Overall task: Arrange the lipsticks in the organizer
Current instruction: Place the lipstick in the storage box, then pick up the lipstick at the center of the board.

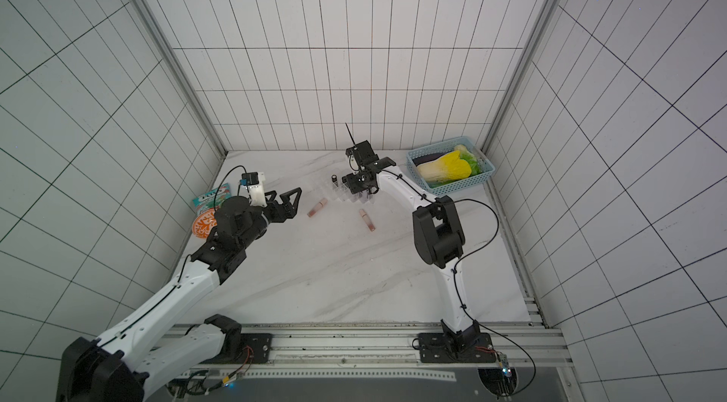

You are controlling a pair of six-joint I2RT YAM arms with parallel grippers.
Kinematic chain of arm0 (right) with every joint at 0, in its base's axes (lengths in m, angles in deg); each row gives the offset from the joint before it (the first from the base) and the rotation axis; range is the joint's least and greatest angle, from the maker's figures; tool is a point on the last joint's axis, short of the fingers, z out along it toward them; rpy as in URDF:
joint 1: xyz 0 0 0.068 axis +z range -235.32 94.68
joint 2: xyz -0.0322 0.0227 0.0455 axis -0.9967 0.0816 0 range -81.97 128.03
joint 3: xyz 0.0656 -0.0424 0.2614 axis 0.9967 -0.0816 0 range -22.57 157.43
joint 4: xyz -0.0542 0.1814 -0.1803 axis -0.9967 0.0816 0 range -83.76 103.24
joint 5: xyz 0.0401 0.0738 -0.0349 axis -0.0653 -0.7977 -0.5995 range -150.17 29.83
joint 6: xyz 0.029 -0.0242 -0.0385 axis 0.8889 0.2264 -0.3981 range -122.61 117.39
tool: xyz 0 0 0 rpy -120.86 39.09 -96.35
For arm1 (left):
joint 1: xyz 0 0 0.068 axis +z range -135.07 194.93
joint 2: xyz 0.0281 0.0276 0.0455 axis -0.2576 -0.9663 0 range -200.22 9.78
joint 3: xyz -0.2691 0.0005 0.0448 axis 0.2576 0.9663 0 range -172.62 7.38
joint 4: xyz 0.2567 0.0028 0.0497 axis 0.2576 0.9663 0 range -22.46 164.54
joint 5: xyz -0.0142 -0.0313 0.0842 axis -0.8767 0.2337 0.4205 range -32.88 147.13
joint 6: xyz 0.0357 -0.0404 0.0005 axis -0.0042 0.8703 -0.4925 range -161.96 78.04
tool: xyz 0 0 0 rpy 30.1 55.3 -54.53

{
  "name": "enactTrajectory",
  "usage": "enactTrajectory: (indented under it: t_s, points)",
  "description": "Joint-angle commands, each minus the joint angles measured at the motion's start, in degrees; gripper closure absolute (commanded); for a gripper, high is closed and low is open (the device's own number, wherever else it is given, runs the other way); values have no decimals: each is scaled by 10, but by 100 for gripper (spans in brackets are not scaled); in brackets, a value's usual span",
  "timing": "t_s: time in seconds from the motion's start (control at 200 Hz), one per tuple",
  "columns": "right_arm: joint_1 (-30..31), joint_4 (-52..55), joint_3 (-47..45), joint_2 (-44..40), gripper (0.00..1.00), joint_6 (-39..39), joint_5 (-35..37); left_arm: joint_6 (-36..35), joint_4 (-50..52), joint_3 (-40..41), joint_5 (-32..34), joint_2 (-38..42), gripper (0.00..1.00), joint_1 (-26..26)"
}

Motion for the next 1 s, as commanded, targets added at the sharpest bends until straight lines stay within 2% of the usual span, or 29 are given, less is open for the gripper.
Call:
enactTrajectory:
  t_s: [0.0,0.145,0.33,0.48,0.585,0.815,0.995]
  points:
    - [10,7,3,-37,44,-4,3,-7,8,-18,-7,-1,7,3]
    - [25,10,-71,-128,40,-4,23,-8,13,-22,-18,-2,7,3]
    - [30,-29,-287,-276,34,19,49,-2,11,-23,-32,2,7,2]
    - [29,-64,-412,-328,32,37,47,9,-8,-20,-62,-5,7,1]
    - [29,-76,-436,-312,31,38,34,18,-16,-26,-94,-15,7,1]
    - [22,-83,-405,-208,30,10,-12,29,-16,-36,-126,-21,7,1]
    - [21,-84,-383,-152,38,2,-1,28,-16,-41,-138,-30,6,1]
